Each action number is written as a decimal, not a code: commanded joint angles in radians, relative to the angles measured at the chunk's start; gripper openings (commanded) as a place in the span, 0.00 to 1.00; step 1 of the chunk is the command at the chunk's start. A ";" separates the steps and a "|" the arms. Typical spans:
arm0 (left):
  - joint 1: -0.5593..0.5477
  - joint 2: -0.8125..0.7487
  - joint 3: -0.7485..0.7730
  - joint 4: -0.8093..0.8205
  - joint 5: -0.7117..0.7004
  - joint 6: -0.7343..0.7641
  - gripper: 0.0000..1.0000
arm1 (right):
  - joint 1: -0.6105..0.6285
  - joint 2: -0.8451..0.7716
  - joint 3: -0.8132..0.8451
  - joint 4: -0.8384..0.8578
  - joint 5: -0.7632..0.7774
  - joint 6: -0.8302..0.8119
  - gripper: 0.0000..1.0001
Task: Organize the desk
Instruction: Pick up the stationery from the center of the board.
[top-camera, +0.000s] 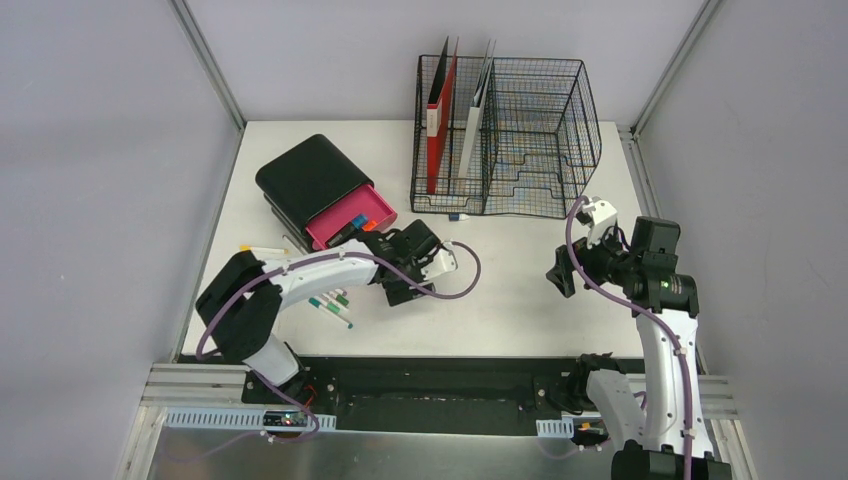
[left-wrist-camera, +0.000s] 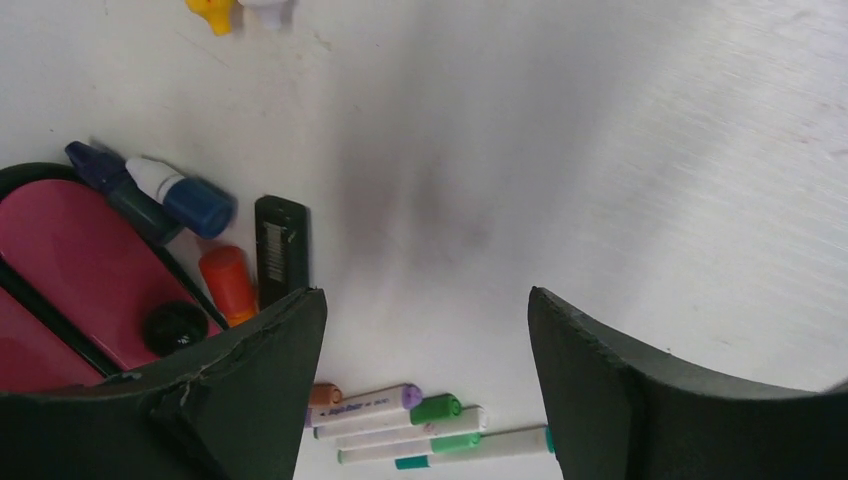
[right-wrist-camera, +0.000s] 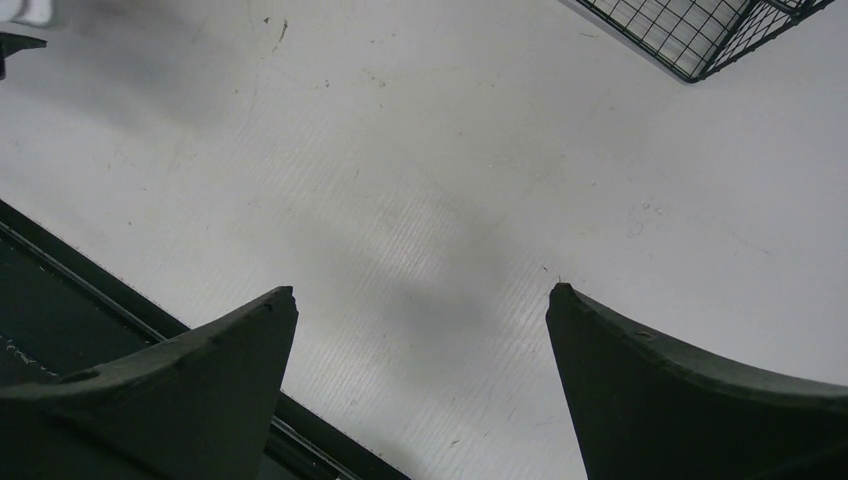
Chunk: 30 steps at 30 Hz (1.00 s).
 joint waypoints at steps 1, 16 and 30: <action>0.036 0.058 0.063 0.049 -0.092 0.077 0.72 | 0.006 -0.017 0.003 0.017 -0.003 -0.018 0.99; 0.222 0.209 0.193 -0.027 0.071 0.046 0.60 | 0.006 -0.025 -0.001 0.016 0.003 -0.026 0.99; 0.251 0.261 0.197 -0.030 0.054 0.050 0.57 | 0.006 -0.026 -0.002 0.014 0.005 -0.031 0.99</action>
